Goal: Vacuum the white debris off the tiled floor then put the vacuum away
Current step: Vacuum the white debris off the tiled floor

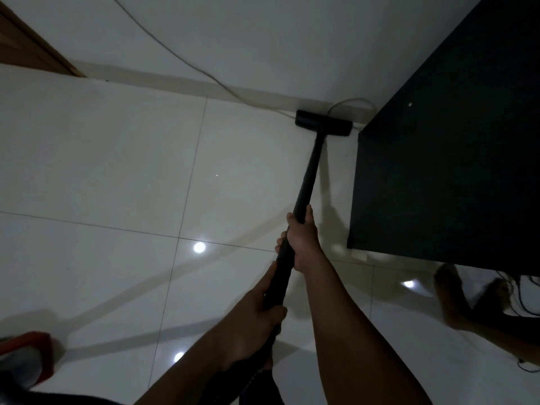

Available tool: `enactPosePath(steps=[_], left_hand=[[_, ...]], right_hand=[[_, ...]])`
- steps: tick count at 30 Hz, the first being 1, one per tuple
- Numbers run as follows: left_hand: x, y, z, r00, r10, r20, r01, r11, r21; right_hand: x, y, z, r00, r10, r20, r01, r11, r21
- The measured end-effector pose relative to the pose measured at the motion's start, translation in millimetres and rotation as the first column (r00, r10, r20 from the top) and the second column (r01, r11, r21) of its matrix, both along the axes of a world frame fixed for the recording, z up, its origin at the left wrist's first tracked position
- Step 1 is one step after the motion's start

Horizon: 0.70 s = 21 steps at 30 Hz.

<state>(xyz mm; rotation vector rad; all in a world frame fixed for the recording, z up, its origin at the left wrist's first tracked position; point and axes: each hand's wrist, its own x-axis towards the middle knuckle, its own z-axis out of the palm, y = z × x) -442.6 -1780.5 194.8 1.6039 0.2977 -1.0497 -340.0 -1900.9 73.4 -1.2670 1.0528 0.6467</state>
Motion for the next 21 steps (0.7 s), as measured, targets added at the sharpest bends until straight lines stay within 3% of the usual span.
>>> enactPosePath(steps=[6, 15, 21], left_hand=[[-18.8, 26.6, 17.7, 1.0, 0.008, -0.012, -0.008, 0.998, -0.059], [-71.4, 103.4, 58.4, 0.989, 0.143, -0.041, -0.146, 0.985, -0.089], [-95.6, 186.3, 96.4, 0.988, 0.137, -0.073, -0.138, 0.99, -0.008]], right_hand=[[-21.0, 22.7, 13.3, 1.0, -0.007, 0.023, 0.007, 1.0, -0.005], [-70.9, 111.1, 42.7, 0.997, 0.082, 0.001, -0.082, 0.996, 0.024], [-95.9, 198.0, 73.3, 0.992, 0.126, -0.004, -0.125, 0.991, 0.049]])
